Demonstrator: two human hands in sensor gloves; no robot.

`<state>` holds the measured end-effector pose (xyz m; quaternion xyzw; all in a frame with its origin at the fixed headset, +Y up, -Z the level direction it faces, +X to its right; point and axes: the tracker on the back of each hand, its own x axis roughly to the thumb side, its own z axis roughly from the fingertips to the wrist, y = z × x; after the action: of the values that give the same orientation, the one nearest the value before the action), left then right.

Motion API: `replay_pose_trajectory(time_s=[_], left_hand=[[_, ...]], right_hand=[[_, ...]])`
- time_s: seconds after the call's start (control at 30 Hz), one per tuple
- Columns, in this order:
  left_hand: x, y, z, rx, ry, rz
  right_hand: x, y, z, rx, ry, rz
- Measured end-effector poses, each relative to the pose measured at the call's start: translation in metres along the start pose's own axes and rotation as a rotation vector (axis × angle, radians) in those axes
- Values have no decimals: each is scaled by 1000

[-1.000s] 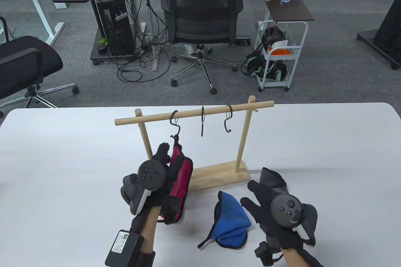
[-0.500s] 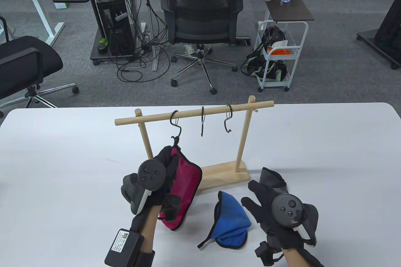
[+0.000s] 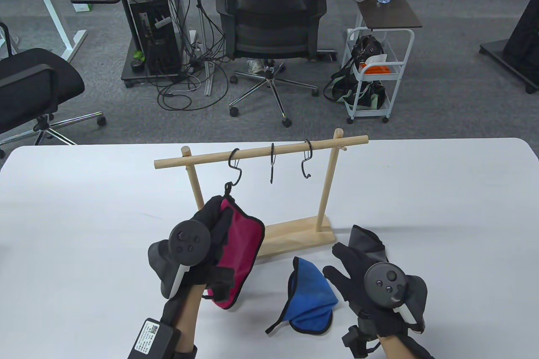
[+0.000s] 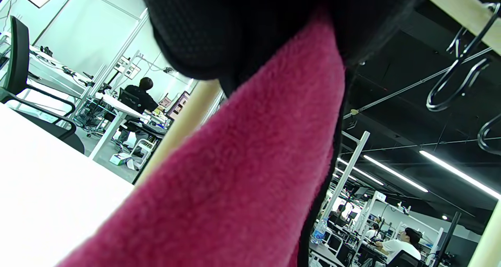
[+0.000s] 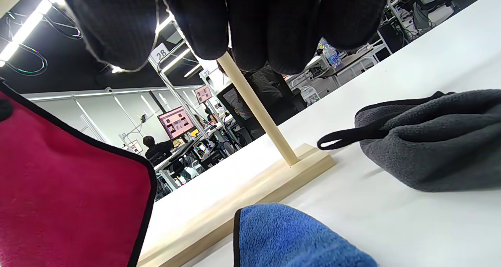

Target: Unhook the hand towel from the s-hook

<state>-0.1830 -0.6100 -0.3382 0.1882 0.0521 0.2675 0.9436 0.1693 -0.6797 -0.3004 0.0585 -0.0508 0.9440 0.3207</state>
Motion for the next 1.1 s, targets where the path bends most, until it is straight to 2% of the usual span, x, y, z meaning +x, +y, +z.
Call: replay_pose_trajectory(time_s=[0.2,0.47,1.1], left_hand=[[-8,3,12,-3,2,-18],[-22,-5,30,-50,6,-47],[-56,-54,54,-277,-75,-288]], right_hand=[[0,1,1,0,-10,-1],[2,3,2,7,-17,3],[3,5,3,23,-9,17]])
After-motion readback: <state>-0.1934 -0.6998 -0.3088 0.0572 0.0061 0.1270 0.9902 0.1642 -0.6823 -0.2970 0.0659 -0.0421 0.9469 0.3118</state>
